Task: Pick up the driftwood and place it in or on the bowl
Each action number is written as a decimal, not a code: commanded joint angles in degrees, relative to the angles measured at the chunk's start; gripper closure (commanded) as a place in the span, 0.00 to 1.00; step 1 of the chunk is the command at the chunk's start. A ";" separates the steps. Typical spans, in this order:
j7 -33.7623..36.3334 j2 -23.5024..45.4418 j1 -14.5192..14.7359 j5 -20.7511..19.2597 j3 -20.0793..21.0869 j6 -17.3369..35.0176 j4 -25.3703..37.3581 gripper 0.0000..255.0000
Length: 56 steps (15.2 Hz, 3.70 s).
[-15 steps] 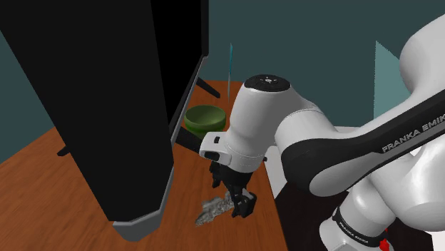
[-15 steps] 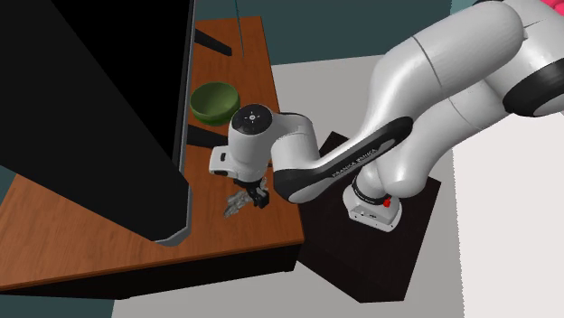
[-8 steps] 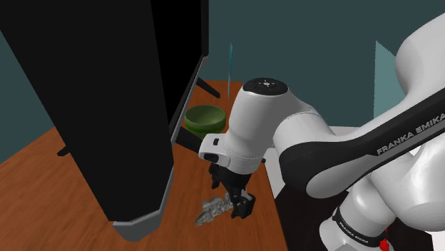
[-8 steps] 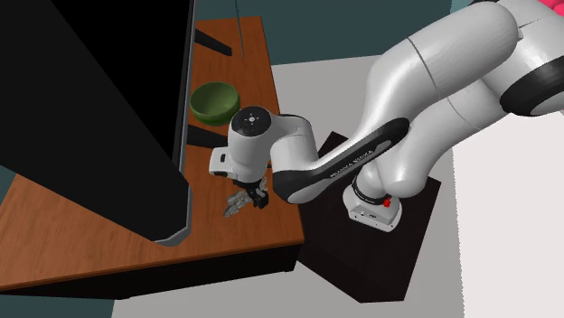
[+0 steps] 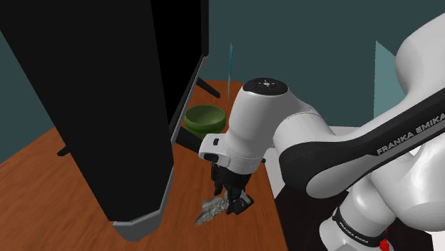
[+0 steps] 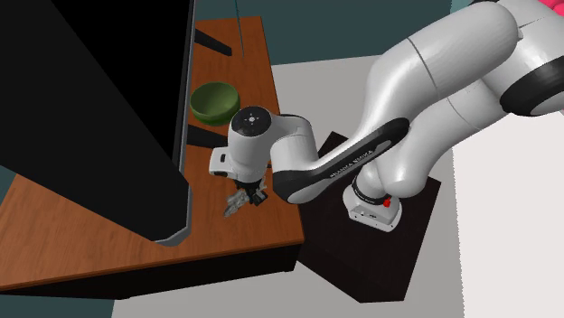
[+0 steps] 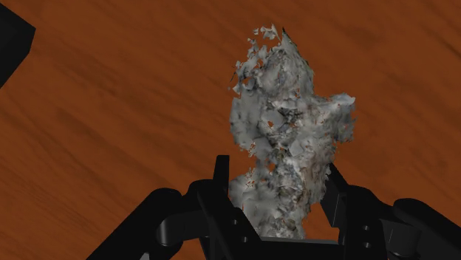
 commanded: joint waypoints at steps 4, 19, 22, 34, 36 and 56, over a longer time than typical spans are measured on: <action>-0.10 -0.53 0.05 0.06 -0.11 -0.94 0.41 1.00; -1.03 -6.19 0.30 0.25 -1.53 -14.30 8.16 1.00; -1.15 -6.85 0.28 0.20 -1.77 -16.80 10.01 1.00; -1.46 -8.11 0.08 -0.15 -2.56 -26.38 18.33 1.00; -1.49 -8.14 0.04 -0.20 -2.64 -27.44 19.36 1.00; -26.79 12.97 -9.06 -3.55 -21.02 -26.08 38.96 1.00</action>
